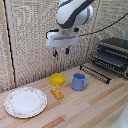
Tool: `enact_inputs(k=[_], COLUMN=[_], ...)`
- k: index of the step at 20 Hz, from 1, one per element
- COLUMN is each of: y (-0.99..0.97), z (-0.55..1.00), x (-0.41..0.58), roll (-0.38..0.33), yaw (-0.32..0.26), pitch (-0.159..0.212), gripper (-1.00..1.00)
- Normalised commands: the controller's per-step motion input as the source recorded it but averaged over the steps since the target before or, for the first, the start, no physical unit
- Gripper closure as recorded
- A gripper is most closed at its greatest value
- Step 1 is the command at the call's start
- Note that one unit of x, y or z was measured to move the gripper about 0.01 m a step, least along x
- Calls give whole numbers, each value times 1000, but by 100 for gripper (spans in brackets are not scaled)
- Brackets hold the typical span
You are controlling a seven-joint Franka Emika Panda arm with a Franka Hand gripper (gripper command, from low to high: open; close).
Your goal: Carefully approach the cobalt cup with your gripper. Make sure to hold the cobalt cup delicately with your gripper. Carefully elevate the cobalt cup, moving it off the surface. Position the cobalt cup to hover above the alabaster dining ware. Gently lower the cobalt cup onto the alabaster dining ware. Gradually release your hold on the cobalt cup.
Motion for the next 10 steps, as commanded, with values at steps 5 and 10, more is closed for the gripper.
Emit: enact_inputs(k=[5, 10], y=[-807, -783], z=[0, 0], x=[-176, -200], roll=[53, 46], yaw=[-115, -120], pitch=[117, 110], gripper=[-100, -100])
